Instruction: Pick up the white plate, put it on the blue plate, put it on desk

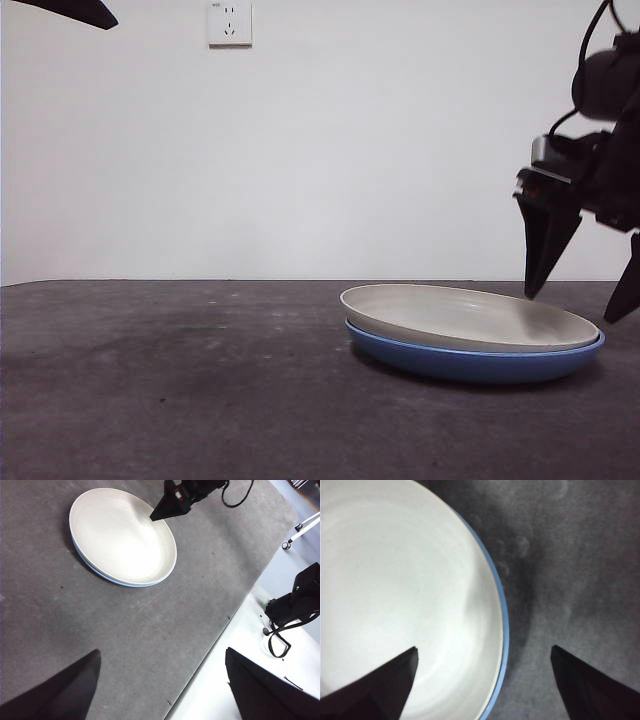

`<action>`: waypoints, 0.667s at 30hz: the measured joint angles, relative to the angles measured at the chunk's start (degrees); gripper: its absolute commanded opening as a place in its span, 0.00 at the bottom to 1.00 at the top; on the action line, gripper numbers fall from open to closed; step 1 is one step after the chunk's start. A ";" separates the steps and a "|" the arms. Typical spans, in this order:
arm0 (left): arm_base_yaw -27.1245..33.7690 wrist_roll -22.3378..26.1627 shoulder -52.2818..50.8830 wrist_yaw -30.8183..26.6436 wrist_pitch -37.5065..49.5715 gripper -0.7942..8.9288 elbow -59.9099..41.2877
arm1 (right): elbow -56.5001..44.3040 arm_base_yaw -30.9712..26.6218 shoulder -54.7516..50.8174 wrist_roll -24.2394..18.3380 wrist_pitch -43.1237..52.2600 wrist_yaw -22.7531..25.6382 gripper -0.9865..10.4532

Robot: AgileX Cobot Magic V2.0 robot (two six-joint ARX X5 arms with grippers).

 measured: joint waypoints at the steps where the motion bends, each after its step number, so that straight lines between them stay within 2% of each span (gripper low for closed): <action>1: 0.00 0.00 0.00 0.00 0.02 0.49 0.00 | 0.00 0.00 0.50 0.00 0.24 0.00 0.39; 5: 0.00 0.00 0.00 0.00 0.02 0.49 0.00 | 0.00 0.00 2.32 0.00 0.83 -0.81 0.37; 11: 0.00 0.00 0.00 0.00 0.07 0.49 0.00 | 0.00 0.00 3.34 0.00 1.22 -1.03 0.21; 18: 0.00 0.00 0.00 0.00 0.07 0.49 0.00 | 0.00 0.00 3.34 0.00 1.29 -0.92 0.17; 20: 0.00 0.00 0.00 0.00 0.07 0.49 0.00 | 0.00 -0.02 3.34 0.00 1.29 -0.76 0.13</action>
